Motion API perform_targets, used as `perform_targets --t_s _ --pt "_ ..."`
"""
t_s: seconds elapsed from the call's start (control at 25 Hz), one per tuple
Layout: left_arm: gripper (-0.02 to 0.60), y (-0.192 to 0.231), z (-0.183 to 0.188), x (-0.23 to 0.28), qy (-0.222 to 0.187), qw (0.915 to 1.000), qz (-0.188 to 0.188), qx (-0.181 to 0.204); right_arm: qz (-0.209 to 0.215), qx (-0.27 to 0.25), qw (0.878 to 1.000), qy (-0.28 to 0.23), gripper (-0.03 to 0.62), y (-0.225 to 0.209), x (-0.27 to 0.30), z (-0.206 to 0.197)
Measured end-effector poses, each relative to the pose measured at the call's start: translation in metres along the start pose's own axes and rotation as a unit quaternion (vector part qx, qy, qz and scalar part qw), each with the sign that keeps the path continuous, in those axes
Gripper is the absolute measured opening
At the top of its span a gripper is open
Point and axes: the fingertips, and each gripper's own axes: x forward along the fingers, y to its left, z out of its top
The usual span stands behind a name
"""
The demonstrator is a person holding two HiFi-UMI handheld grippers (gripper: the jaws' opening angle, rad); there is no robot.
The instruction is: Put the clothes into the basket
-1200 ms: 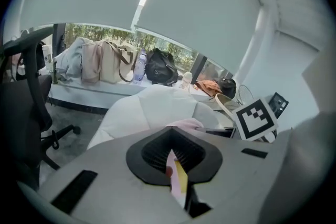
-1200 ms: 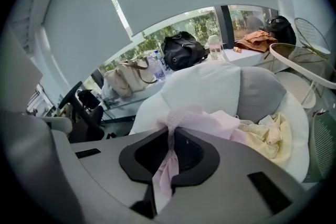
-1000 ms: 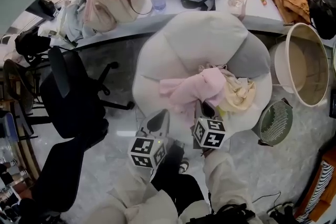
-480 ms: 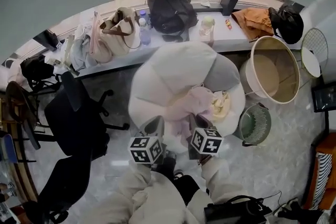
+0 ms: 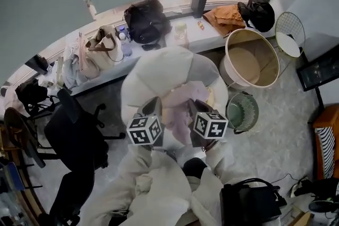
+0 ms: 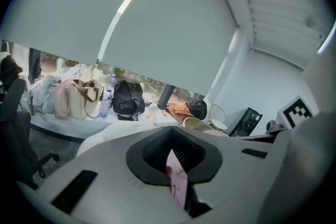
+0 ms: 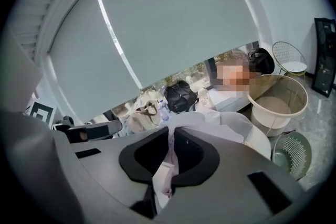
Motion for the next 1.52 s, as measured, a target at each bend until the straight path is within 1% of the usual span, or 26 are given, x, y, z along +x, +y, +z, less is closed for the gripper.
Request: perform_targets --t_s 0.16,0.32,0.44,0.56,0.68,0.88,1.2,1.36,1.52 --pt "0.006 -0.046 0.018 0.018 -0.004 0.9989 -0.034 0.033 -0.003 0.012 0.999 -0.032 0.041 -0.016 -0.022 0.028" --pt "0.006 -0.088 0.015 0.028 0.002 0.997 -0.05 0.059 0.003 0.032 0.998 -0.057 0.041 -0.039 -0.047 0.055" --pt "0.006 -0.115 0.013 0.039 -0.005 0.996 -0.048 0.075 0.008 0.019 0.997 -0.073 0.041 -0.062 -0.067 0.075" --pt "0.006 -0.133 0.008 0.049 0.004 0.9965 -0.03 0.078 0.005 0.003 0.998 -0.068 0.041 -0.081 -0.086 0.085" --pt "0.006 -0.166 0.01 0.052 -0.002 0.9955 -0.039 0.086 0.001 -0.011 0.997 -0.075 0.041 -0.099 -0.109 0.102" --pt "0.006 -0.23 0.011 0.067 -0.014 0.9908 -0.076 0.111 -0.018 -0.011 0.993 -0.113 0.041 -0.145 -0.15 0.135" --pt "0.006 -0.331 0.003 0.093 -0.019 0.9805 -0.127 0.149 -0.062 0.003 0.986 -0.155 0.041 -0.228 -0.213 0.162" --pt "0.006 -0.374 -0.009 0.106 -0.019 0.976 -0.14 0.166 -0.077 0.007 0.982 -0.173 0.041 -0.272 -0.246 0.169" --pt "0.006 -0.41 -0.02 0.117 -0.018 0.9759 -0.14 0.166 -0.091 0.015 0.979 -0.179 0.041 -0.314 -0.277 0.172"
